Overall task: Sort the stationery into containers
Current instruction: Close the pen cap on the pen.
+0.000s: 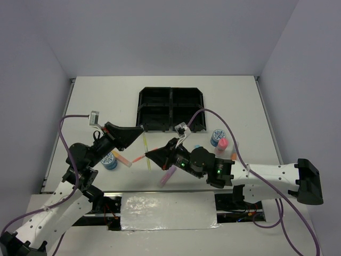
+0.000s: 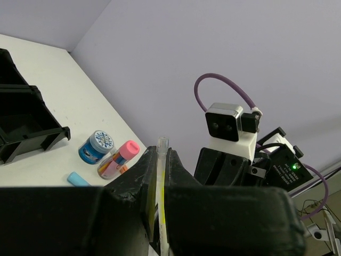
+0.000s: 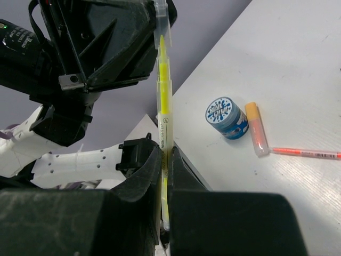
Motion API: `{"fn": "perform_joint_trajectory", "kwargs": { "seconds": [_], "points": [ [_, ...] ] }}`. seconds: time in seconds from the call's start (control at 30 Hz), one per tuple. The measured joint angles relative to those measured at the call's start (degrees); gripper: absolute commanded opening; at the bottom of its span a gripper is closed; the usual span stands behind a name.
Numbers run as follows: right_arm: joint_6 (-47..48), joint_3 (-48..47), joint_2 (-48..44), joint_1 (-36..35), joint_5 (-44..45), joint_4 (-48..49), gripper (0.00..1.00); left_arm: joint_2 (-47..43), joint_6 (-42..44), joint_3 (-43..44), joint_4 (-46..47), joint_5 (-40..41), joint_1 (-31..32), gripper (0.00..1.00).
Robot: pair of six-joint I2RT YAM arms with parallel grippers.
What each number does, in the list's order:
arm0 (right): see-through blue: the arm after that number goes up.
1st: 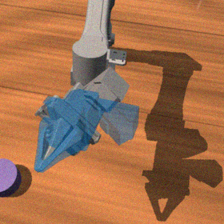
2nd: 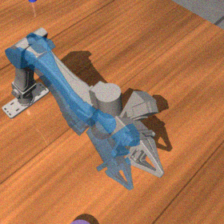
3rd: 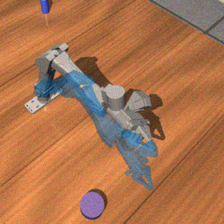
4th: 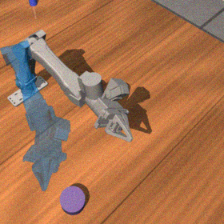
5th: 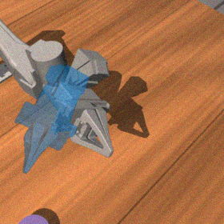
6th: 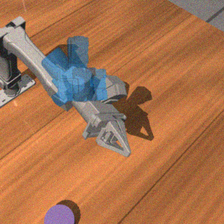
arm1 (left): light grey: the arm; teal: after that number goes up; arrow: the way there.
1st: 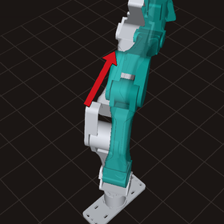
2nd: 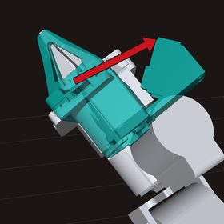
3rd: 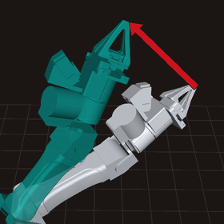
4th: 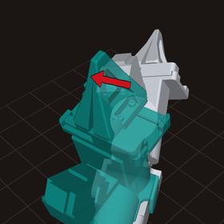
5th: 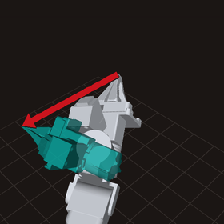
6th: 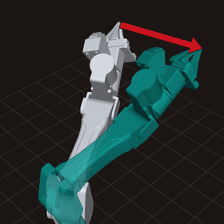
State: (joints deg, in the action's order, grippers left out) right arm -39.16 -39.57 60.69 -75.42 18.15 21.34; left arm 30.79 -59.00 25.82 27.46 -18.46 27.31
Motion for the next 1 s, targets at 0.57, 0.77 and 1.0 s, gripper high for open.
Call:
{"fn": "perform_joint_trajectory", "kwargs": {
  "seconds": [0.57, 0.77, 1.0],
  "points": [
    [1.1, -1.4, 1.4, 2.0, -1.9, 0.1, 0.00, 0.2, -0.9, 0.0, -0.3, -0.3, 0.0, 0.00],
    [2.3, -1.4, 0.1, 2.7, -2.8, -0.5, 0.00, 0.1, -0.9, 0.0, -0.3, -1.4, 0.1, 0.00],
    [4.5, -1.4, -0.2, 3.2, -4.3, -0.8, 0.00, 0.8, -1.0, -0.6, 1.5, -2.9, 0.1, 0.00]
  ]
}}
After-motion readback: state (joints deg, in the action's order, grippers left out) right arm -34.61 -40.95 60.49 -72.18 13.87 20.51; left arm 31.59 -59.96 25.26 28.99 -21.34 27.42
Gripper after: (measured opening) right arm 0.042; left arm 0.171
